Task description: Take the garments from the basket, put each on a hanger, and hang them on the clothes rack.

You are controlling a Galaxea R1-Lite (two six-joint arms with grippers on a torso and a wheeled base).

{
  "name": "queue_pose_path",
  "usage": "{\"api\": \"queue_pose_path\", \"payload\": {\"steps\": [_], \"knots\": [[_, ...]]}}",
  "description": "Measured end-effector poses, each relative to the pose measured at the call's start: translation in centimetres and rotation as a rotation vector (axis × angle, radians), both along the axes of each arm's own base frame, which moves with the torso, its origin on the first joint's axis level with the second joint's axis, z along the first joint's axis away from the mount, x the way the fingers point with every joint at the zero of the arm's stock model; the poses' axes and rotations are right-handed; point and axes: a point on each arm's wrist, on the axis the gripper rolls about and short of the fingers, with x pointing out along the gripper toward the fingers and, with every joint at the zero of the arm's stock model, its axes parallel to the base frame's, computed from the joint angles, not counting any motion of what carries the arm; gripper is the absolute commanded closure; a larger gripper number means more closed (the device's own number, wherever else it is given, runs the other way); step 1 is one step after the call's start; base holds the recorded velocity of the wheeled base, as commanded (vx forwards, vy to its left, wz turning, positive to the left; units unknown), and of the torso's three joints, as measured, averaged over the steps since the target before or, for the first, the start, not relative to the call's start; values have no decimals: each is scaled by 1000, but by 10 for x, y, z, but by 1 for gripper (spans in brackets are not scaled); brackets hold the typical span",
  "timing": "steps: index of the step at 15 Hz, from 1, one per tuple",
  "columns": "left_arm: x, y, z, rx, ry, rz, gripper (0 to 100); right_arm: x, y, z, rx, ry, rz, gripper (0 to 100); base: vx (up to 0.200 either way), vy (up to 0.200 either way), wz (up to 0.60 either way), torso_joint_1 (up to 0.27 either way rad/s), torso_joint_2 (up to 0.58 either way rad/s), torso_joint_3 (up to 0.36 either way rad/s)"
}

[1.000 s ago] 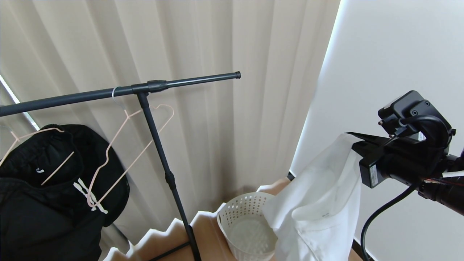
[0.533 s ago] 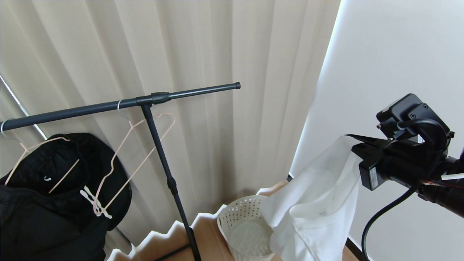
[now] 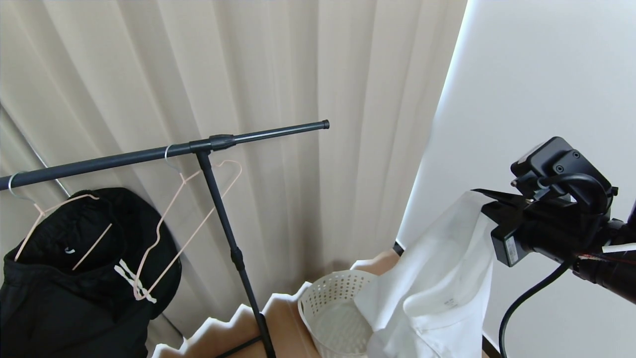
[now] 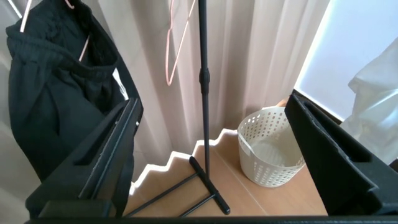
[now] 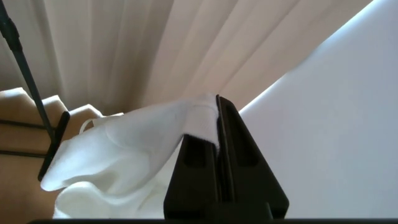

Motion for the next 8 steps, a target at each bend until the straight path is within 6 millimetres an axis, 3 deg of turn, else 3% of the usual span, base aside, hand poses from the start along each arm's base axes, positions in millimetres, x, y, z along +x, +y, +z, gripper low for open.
{"api": "queue_pose_path", "payload": {"steps": [6,8], "knots": [[0,0,0,1,-1,0,0,0,0,0,0,0,-1,100,0,0,600,6,2,2],[0,0,0,1,-1,0,0,0,0,-1,-2,2,-2,100,0,0,0,0,0,0]]}}
